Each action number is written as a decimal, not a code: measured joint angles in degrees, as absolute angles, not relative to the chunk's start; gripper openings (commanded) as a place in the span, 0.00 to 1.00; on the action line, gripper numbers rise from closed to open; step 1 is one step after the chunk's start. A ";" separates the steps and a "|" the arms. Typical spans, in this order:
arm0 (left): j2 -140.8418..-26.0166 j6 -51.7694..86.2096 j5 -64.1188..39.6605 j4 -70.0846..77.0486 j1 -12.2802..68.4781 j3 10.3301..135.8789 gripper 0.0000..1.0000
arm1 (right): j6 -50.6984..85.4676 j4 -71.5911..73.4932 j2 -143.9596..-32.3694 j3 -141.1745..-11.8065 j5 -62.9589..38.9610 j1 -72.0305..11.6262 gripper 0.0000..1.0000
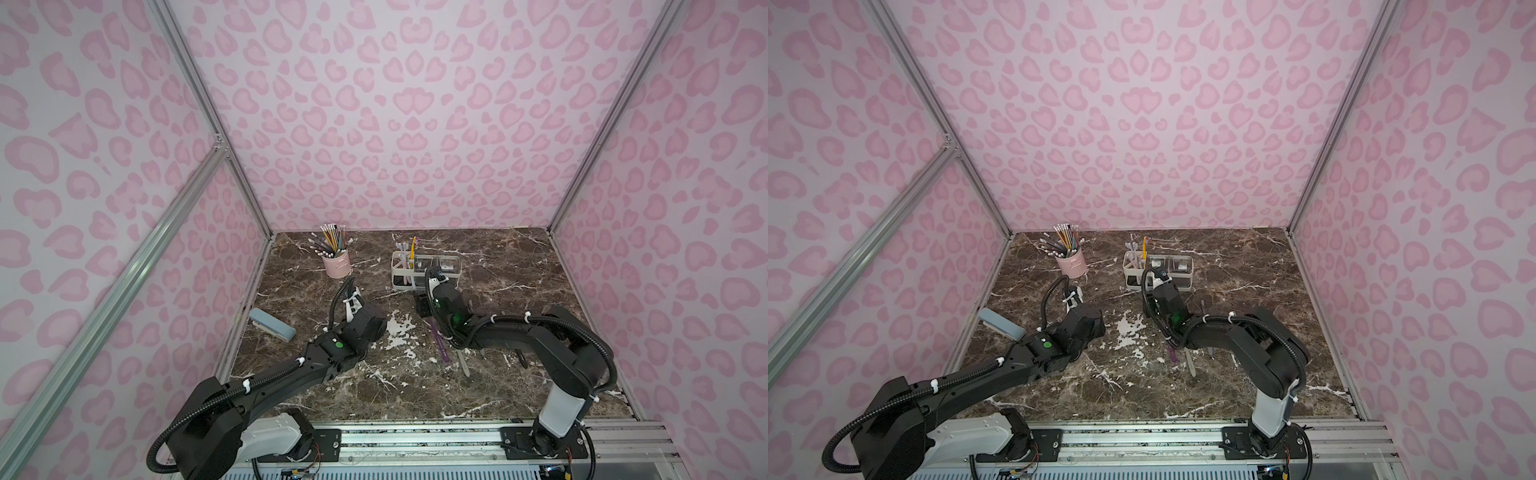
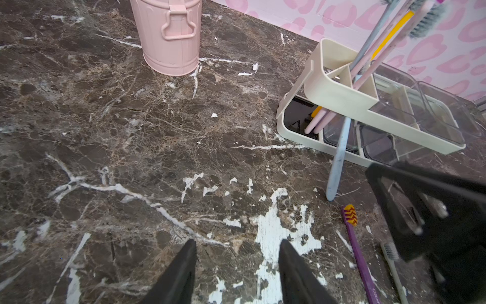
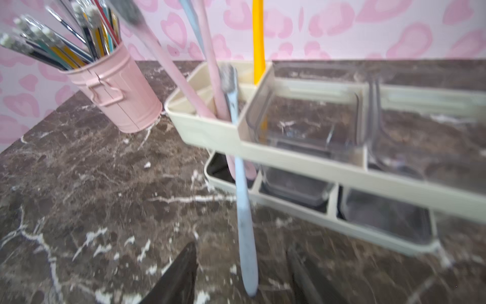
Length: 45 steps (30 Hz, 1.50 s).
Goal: Place the toothbrush into the toothbrush holder
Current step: Adjust the toothbrush at the toothbrush holder, then pick up the toothbrush from the center of the board.
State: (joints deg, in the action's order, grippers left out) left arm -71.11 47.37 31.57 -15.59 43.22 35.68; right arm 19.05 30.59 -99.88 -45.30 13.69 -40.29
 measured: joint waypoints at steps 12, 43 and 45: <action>-70.81 47.35 31.31 -15.64 43.22 36.86 0.53 | 23.77 17.54 -91.31 -37.80 10.31 -42.92 0.48; -92.99 46.96 20.40 -16.14 45.10 54.78 0.52 | 27.59 0.56 -69.25 -32.47 15.09 -43.22 0.56; -96.36 47.11 18.81 -16.21 46.13 57.58 0.52 | 27.62 0.78 -65.78 -30.87 15.88 -42.52 0.59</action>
State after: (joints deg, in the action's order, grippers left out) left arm -96.36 47.11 18.81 -16.21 46.13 57.58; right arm 27.62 0.78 -65.78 -30.87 15.88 -42.52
